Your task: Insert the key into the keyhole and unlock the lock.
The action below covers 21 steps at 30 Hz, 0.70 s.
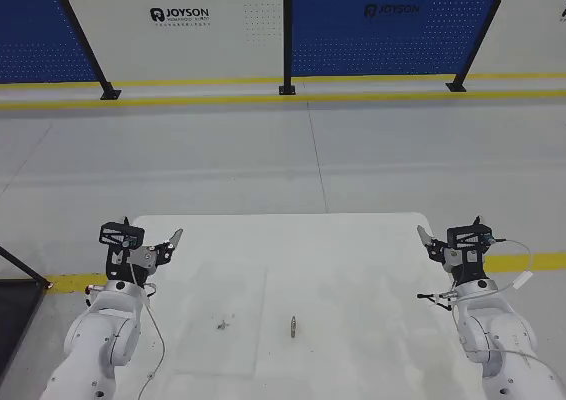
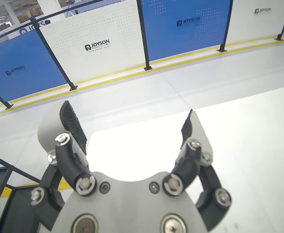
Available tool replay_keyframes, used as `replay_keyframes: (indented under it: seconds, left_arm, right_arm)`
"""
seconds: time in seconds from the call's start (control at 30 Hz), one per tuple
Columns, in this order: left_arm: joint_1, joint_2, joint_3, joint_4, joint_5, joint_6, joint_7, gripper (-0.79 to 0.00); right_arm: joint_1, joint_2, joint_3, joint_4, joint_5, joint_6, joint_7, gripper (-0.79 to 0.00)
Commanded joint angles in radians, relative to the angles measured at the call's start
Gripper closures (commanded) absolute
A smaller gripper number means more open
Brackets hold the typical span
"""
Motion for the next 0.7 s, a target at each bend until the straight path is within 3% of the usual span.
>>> replay_keyframes:
  seconds: [0.0, 0.2, 0.3, 0.47, 0.67]
  left_arm:
    - [0.063, 0.001, 0.006, -0.061, 0.002, -0.031, -0.038, -0.785]
    - [0.229, 0.004, 0.040, -0.210, 0.046, -0.106, -0.280, -0.785]
    - [0.264, 0.004, 0.079, -0.243, 0.107, -0.108, -0.381, -0.785]
    - [0.255, -0.002, 0.152, -0.245, 0.045, -0.102, -0.555, -0.785]
    - [0.173, -0.012, 0.259, -0.185, 0.075, -0.063, -0.710, -0.785]
  right_arm:
    - [0.000, 0.000, 0.000, 0.000, 0.000, 0.000, 0.000, -0.785]
    - [0.000, 0.000, 0.000, 0.000, 0.000, 0.000, 0.000, -0.785]
    - [0.000, 0.000, 0.000, 0.000, 0.000, 0.000, 0.000, -0.785]
    - [0.000, 0.000, 0.000, 0.000, 0.000, 0.000, 0.000, -0.785]
    - [0.000, 0.000, 0.000, 0.000, 0.000, 0.000, 0.000, -0.785]
